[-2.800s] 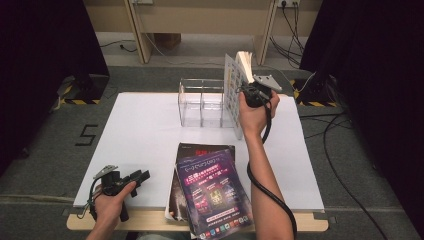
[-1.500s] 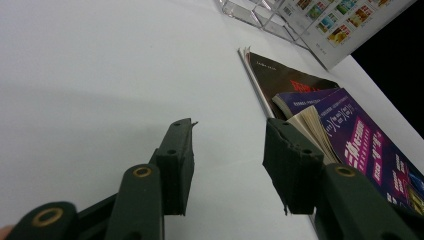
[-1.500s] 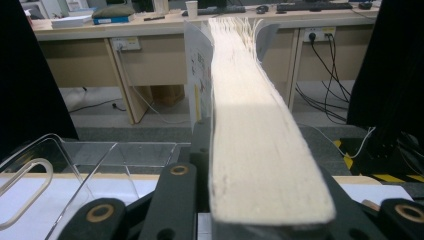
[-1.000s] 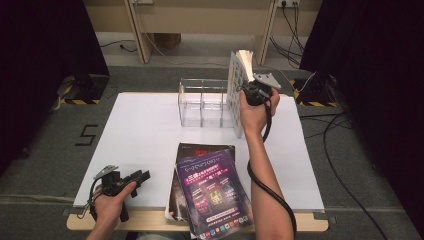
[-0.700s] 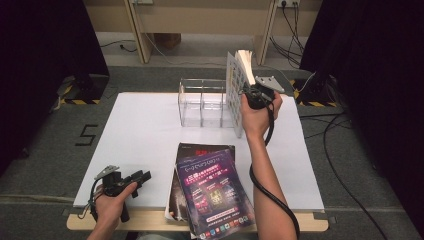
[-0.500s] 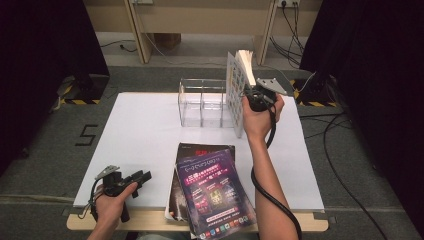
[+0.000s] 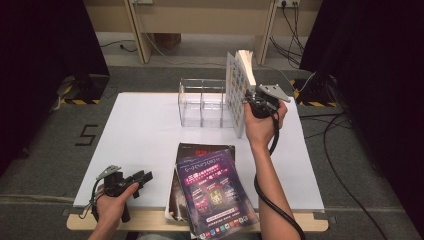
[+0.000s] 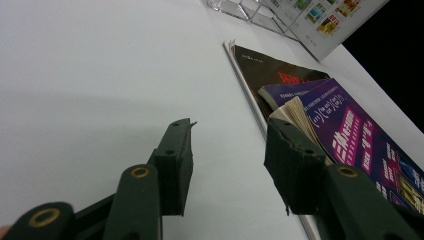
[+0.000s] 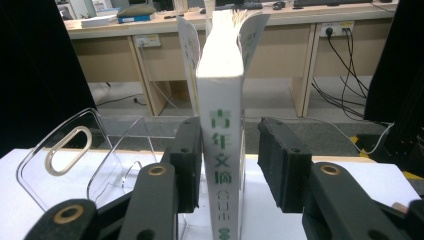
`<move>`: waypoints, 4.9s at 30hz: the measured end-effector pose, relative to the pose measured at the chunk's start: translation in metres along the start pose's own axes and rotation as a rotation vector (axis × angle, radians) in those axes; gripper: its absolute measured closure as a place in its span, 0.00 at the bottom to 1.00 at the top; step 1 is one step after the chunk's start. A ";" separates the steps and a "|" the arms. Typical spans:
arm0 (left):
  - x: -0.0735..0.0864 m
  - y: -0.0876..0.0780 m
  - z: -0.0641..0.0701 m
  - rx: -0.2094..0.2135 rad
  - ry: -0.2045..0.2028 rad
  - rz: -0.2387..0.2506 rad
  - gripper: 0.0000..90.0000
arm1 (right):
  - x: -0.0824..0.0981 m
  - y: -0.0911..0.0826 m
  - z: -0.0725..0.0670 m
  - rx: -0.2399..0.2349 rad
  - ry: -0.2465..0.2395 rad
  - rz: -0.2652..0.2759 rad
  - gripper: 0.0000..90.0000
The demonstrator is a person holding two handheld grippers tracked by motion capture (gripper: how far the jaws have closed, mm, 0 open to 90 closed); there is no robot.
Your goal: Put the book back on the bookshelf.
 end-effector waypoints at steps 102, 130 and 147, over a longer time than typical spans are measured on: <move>-0.010 0.067 0.098 0.005 0.335 -0.254 1.00 | 0.170 0.002 -0.009 -0.173 0.199 -0.526 0.69; -0.001 0.036 0.113 0.082 0.336 -0.235 0.77 | 0.173 0.002 -0.014 -0.268 0.298 -0.580 0.66; 0.010 0.048 0.117 0.061 0.368 -0.275 0.76 | 0.174 0.001 -0.014 -0.284 0.327 -0.592 0.64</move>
Point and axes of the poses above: each handheld gripper's, and its own axes: y roughly forward along the jaws, x roughly out of its underside, z roughly to its right, the point moved 5 cm from there along y, roughly forward along the jaws, and after that the axes turned 15 degrees about -x, right-handed, at the moved point
